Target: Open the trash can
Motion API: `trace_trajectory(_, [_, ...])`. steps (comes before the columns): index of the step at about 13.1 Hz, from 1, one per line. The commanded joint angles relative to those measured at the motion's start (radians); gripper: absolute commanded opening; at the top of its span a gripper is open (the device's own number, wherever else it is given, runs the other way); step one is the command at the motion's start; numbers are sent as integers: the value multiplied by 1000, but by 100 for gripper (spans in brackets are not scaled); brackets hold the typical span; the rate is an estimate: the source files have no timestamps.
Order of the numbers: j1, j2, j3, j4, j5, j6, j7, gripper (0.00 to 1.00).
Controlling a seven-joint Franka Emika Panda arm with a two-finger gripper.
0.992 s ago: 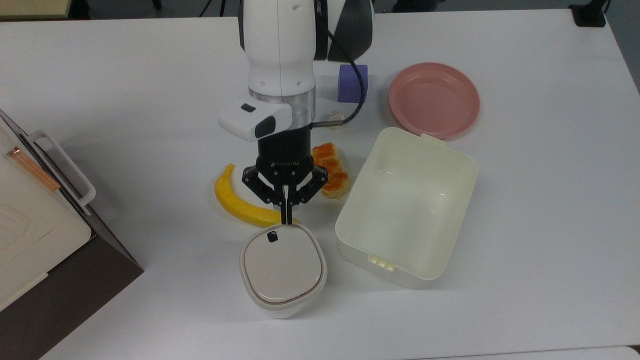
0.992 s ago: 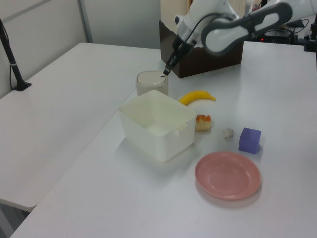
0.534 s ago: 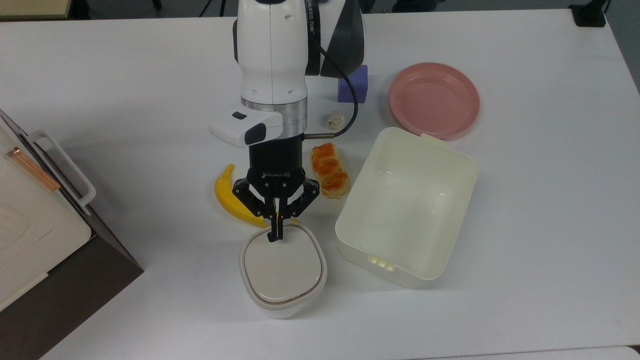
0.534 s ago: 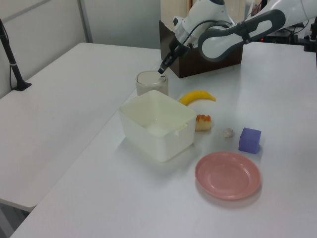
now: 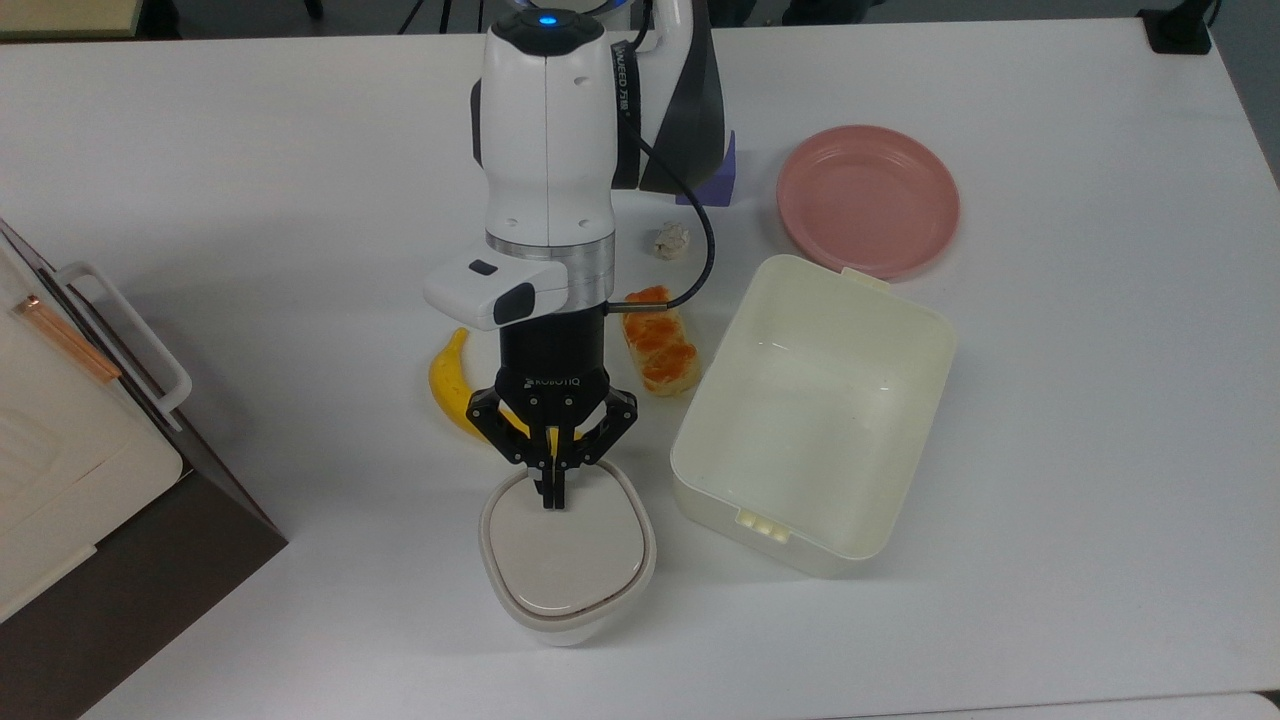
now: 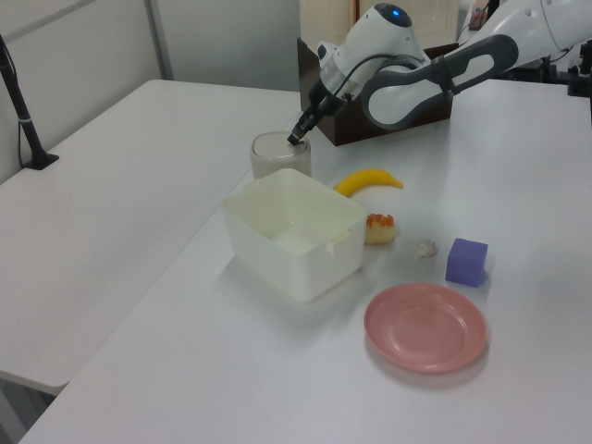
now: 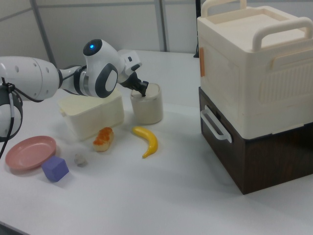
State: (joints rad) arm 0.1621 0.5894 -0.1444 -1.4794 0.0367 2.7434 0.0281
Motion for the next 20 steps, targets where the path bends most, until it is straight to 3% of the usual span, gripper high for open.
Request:
trace_trajectory(1, [-13,-49,-6,-13,-5,-13,13,6])
trace_trajectory(5, [-9,-212,-4,-81,-1,-256,9,7])
trace_trajectory(6, [-7,-241,-4,-81,-3,-354,4,13])
trace_trajectory(8, [-4,-296,-3,-79,-3,-538,-14,38])
trace_trajectory(9, [-6,-325,-3,-79,-1,-627,-14,60])
trace_trajectory(10, [-4,-367,-3,-78,-1,-753,-7,93])
trace_trajectory(11, [-3,-403,-3,-78,-3,-856,-8,100])
trace_trajectory(14, [2,-457,2,-76,-11,-1007,-10,100])
trace_trajectory(20, [-4,-457,0,-73,-14,-1012,-7,100])
